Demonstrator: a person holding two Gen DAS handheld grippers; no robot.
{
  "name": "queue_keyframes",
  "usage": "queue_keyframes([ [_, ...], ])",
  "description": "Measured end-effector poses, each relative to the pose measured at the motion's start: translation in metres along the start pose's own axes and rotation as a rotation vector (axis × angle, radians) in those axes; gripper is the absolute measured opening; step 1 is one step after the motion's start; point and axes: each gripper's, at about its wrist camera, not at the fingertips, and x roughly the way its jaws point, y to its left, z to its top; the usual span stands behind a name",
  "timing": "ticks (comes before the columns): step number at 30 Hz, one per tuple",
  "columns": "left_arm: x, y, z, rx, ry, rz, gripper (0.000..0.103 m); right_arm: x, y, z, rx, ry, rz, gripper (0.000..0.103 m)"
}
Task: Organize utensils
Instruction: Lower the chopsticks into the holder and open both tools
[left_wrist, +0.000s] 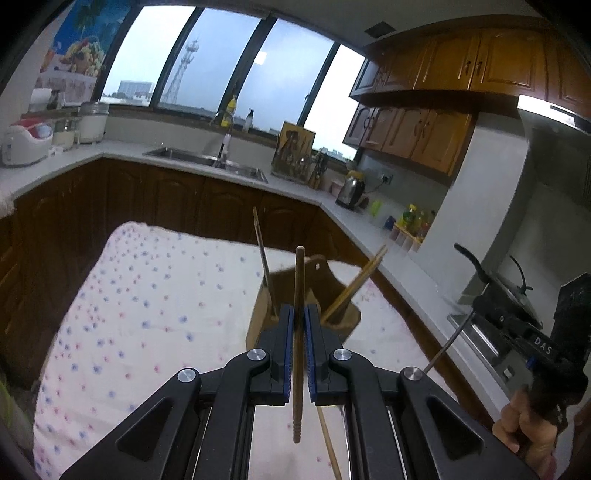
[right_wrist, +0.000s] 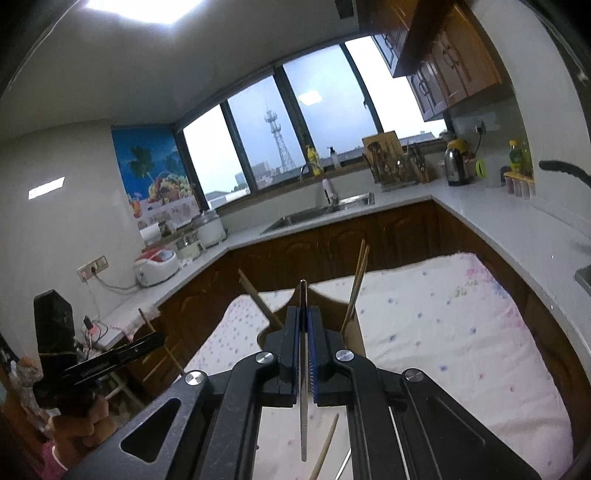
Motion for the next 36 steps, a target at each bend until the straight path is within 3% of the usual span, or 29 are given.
queue_keyframes([
  [13, 0.033, 0.008, 0.047, 0.026, -0.127, 0.014, 0.004, 0.036, -0.003, 0.063, -0.010, -0.146, -0.012, 0.005],
  [18, 0.057, 0.017, 0.064, -0.019, -0.197, 0.040, 0.004, 0.053, -0.009, 0.074, -0.005, -0.181, -0.030, 0.005],
  [23, 0.089, 0.024, 0.058, -0.062, -0.224, 0.039, 0.004, 0.076, -0.019, 0.067, 0.001, -0.175, -0.065, 0.005],
  [36, 0.174, 0.048, 0.008, -0.134, -0.141, 0.076, 0.005, 0.126, -0.050, 0.008, 0.084, -0.068, -0.094, 0.005],
])
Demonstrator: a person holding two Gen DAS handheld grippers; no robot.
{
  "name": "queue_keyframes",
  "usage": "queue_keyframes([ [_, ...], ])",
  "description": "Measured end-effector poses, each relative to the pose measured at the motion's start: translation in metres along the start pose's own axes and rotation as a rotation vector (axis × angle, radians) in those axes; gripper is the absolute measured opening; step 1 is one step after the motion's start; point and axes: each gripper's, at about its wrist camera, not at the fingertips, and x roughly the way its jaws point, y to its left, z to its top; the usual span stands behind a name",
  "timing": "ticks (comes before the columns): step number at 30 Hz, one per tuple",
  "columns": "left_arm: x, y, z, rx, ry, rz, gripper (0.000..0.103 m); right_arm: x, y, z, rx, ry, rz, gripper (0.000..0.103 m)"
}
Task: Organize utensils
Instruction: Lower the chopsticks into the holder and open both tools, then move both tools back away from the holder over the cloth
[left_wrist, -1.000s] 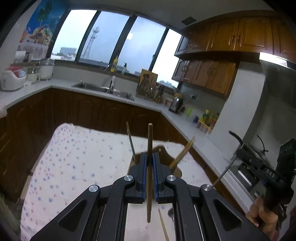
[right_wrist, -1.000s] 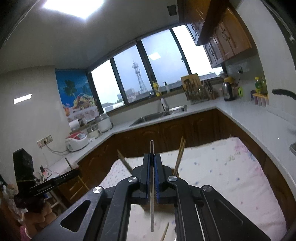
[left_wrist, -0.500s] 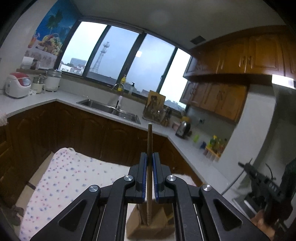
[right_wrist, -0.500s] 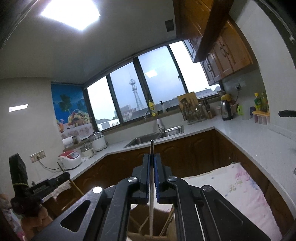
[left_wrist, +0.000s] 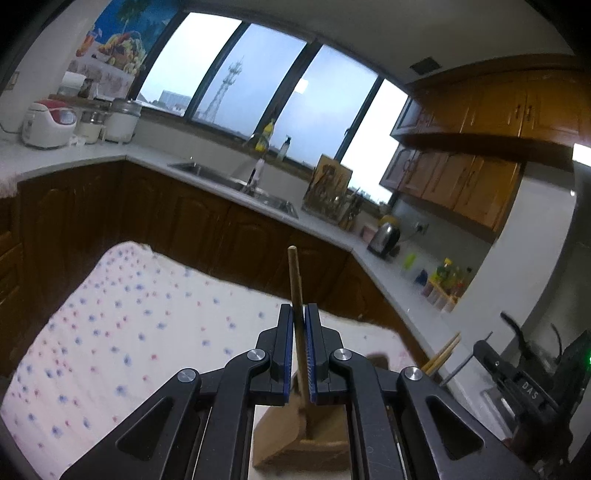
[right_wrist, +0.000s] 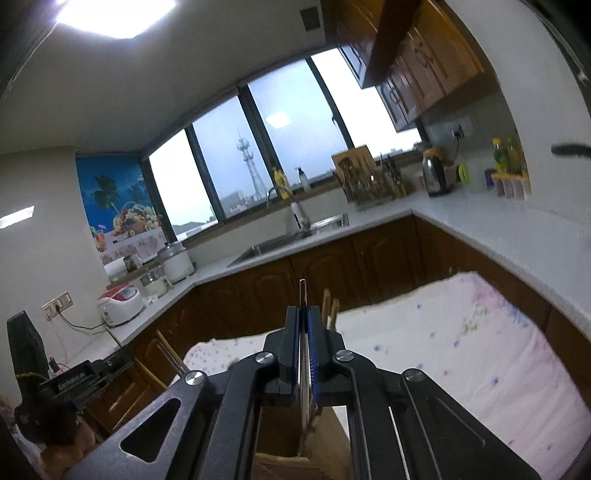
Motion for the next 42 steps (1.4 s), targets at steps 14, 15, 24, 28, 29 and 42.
queue_keyframes([
  [14, 0.013, -0.013, 0.001, 0.085, 0.039, 0.003, 0.005, 0.014, -0.005, -0.013, 0.005, 0.074, -0.014, 0.005],
  [15, 0.015, -0.015, 0.002, 0.092, 0.040, 0.008, 0.006, 0.014, -0.005, -0.013, 0.008, 0.076, -0.013, 0.005],
  [24, 0.006, -0.016, 0.002, 0.100, 0.055, 0.016, 0.006, 0.014, -0.005, -0.013, 0.019, 0.090, -0.001, 0.005],
  [28, 0.006, -0.017, 0.003, 0.097, 0.068, 0.018, 0.006, 0.015, -0.005, -0.013, 0.019, 0.091, -0.002, 0.005],
  [29, 0.006, -0.018, 0.004, 0.096, 0.069, 0.020, 0.006, 0.015, -0.005, -0.013, 0.021, 0.092, -0.001, 0.005],
  [42, 0.006, -0.022, 0.009, 0.086, 0.113, 0.049, 0.021, 0.017, -0.008, -0.017, 0.039, 0.123, -0.010, 0.020],
])
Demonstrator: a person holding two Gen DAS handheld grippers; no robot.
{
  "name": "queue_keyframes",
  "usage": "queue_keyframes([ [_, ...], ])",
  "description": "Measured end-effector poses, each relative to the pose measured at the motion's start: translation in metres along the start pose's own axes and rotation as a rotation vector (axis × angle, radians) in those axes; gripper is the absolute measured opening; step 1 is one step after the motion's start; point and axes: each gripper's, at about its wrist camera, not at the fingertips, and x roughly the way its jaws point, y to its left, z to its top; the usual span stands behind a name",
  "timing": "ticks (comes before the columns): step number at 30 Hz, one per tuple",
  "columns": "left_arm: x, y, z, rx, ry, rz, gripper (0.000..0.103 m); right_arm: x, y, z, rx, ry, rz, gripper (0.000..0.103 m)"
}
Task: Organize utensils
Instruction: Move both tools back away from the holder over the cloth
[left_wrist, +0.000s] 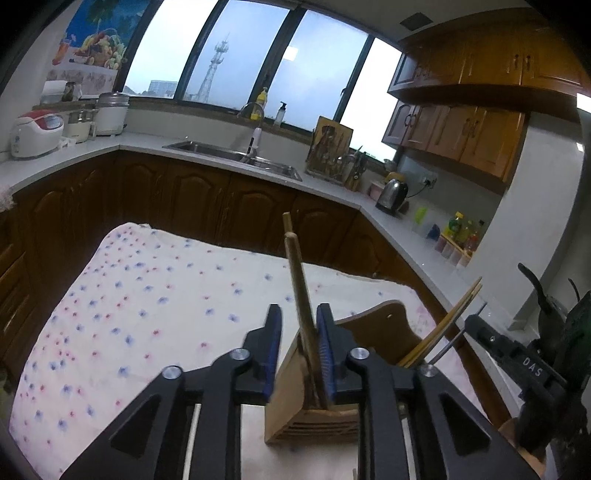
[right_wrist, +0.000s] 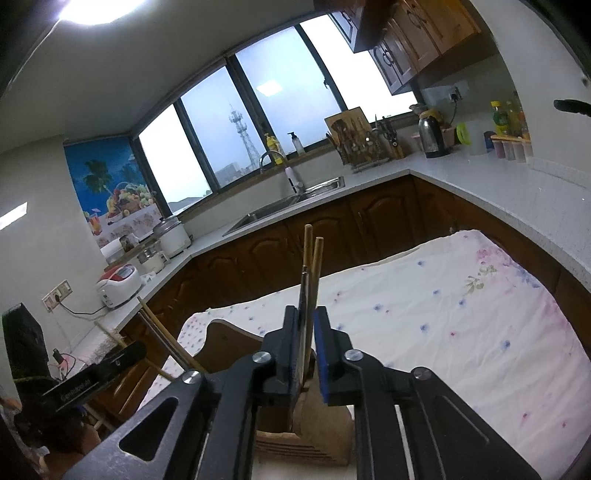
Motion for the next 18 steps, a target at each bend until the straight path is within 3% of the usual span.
queue_keyframes([
  [1, -0.001, 0.001, 0.000, -0.006, 0.001, 0.000, 0.022, -0.001, -0.002, -0.001, 0.008, -0.001, -0.003, 0.037],
  [3, -0.004, 0.000, 0.001, -0.011, 0.006, 0.001, 0.031, -0.004, -0.007, 0.000, 0.025, -0.011, 0.001, 0.061],
  [4, -0.006, -0.001, 0.001, -0.012, 0.006, 0.002, 0.036, -0.005, -0.008, 0.001, 0.030, -0.015, 0.002, 0.064],
  [6, -0.012, -0.003, 0.001, -0.017, -0.001, 0.007, 0.057, -0.009, -0.009, 0.001, 0.035, -0.016, 0.003, 0.065],
  [11, -0.031, -0.007, -0.008, -0.011, -0.011, 0.029, 0.080, -0.021, -0.005, 0.001, 0.030, -0.027, 0.018, 0.078],
  [18, -0.066, -0.008, -0.026, 0.002, -0.003, 0.045, 0.086, -0.041, 0.004, -0.004, 0.010, -0.031, 0.047, 0.088],
])
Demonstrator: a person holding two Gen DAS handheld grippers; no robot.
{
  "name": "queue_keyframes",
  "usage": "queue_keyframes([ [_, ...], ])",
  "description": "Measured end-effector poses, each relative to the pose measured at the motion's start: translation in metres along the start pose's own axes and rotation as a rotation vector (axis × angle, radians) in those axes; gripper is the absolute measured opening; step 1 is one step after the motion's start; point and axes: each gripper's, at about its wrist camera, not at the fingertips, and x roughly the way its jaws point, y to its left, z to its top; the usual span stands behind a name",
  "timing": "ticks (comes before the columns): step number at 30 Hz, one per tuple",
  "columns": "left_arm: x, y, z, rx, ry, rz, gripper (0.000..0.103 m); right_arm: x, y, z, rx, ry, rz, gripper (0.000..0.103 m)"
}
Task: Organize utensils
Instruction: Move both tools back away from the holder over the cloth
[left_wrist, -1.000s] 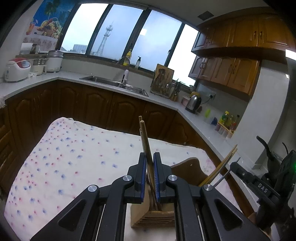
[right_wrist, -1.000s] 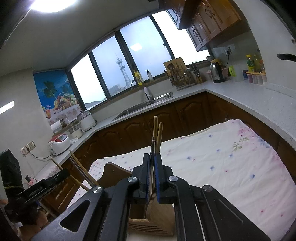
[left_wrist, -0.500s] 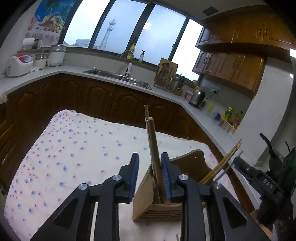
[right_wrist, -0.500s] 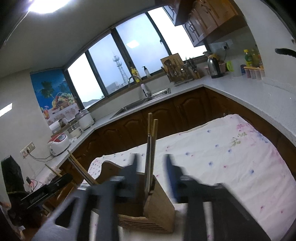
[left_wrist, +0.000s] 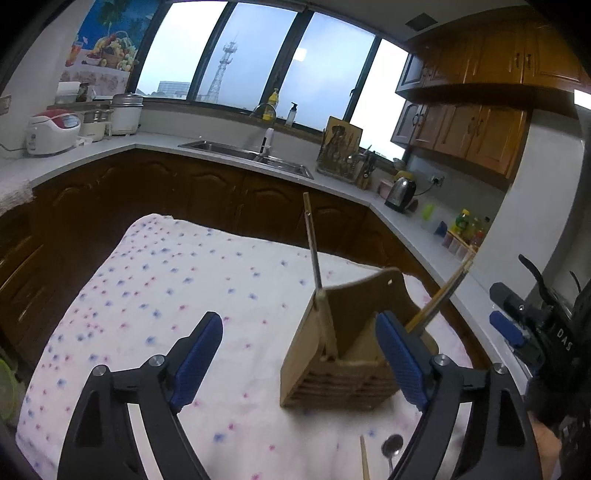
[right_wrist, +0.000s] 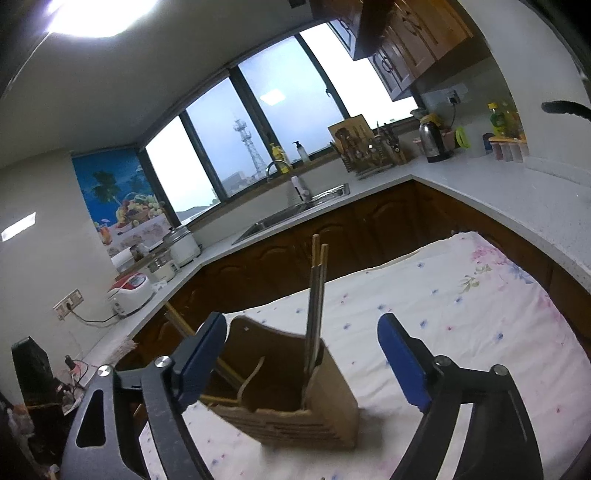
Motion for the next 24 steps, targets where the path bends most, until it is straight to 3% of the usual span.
queue_keyframes([
  [13, -0.078, 0.013, -0.031, -0.047, -0.005, 0.015, 0.089, -0.057, 0.013, -0.031, -0.004, 0.005, 0.020, 0.096],
  [18, -0.121, 0.018, -0.057, -0.051, -0.029, 0.049, 0.100, -0.089, 0.026, -0.065, -0.063, 0.018, 0.024, 0.098],
  [24, -0.165, 0.014, -0.093, -0.010, -0.068, 0.066, 0.102, -0.127, 0.037, -0.104, -0.131, 0.025, 0.030, 0.099],
])
